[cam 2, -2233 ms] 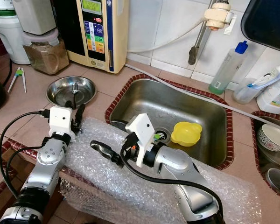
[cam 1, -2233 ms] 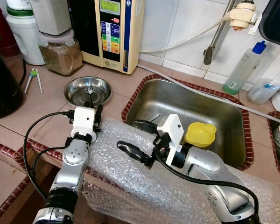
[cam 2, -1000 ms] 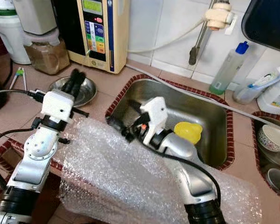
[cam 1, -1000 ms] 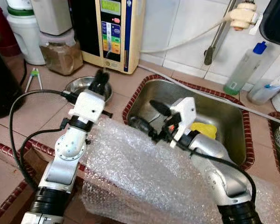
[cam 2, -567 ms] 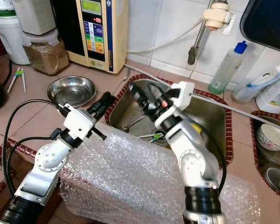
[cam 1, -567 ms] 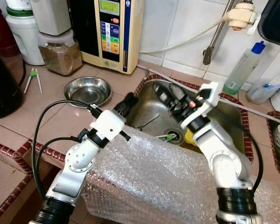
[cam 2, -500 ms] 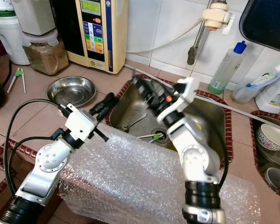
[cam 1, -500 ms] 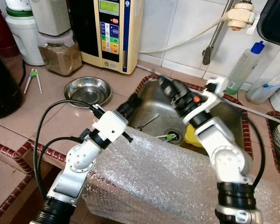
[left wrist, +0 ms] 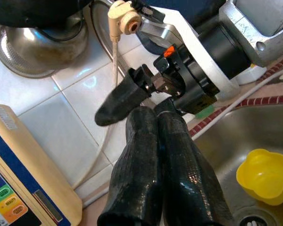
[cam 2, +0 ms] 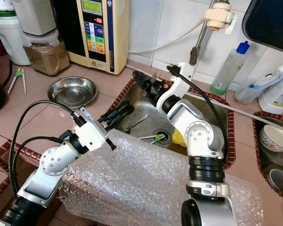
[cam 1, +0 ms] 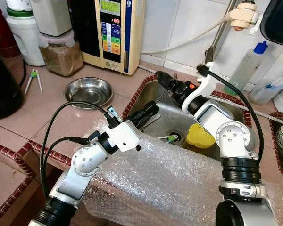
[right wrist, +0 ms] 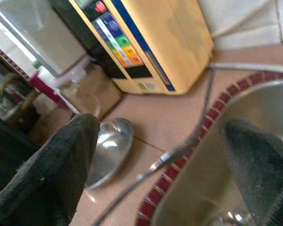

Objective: Kitchen organization

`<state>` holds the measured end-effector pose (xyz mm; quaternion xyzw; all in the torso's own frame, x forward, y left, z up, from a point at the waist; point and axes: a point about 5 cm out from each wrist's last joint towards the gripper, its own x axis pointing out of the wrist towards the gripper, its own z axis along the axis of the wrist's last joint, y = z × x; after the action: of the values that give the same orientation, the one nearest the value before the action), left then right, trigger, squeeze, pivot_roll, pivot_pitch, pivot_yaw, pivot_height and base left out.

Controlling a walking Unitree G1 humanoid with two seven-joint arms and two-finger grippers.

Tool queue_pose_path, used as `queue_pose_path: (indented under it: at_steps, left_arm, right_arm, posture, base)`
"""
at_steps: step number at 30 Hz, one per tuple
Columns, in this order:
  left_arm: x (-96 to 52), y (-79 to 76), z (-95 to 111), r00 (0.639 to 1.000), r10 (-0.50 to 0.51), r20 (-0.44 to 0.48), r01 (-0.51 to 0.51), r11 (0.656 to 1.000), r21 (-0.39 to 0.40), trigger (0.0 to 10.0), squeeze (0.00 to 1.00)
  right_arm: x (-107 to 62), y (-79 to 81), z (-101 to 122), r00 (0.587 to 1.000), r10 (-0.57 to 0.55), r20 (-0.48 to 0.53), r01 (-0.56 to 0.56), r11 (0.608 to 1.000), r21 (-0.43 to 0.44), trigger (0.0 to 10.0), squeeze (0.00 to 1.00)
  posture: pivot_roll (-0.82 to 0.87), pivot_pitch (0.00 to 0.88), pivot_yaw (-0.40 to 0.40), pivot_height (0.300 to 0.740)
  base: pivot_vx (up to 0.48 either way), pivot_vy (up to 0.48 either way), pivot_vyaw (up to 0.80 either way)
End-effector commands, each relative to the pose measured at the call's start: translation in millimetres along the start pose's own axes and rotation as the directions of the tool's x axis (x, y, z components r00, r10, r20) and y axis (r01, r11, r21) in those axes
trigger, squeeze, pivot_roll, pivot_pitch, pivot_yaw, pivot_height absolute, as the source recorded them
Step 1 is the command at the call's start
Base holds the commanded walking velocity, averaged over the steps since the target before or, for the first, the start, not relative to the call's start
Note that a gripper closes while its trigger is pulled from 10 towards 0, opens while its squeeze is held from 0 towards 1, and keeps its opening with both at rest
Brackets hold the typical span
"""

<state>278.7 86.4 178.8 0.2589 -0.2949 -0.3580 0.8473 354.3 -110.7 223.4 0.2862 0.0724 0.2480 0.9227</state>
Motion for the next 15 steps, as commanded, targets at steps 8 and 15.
queue_pose_path:
  at_steps: [8,15]
  left_arm:
    - [2.1,-2.0,-1,1.0,-0.025,0.001,0.025,0.999,0.032,0.0,0.0]
    - [2.4,-5.4,-5,0.999,-0.031,-0.017,0.032,0.997,0.064,0.0,0.0]
  right_arm:
    - [-4.6,0.1,-2,0.995,-0.086,-0.059,0.085,0.996,-0.02,0.0,0.0]
    - [-4.9,2.3,7,0.988,-0.135,-0.075,0.133,0.991,-0.025,0.0,0.0]
  posture:
    - [0.11,0.071,-0.084,0.74]
    - [0.1,0.069,-0.085,0.74]
  base:
    - [0.0,0.0,0.0]
    - [0.0,0.0,0.0]
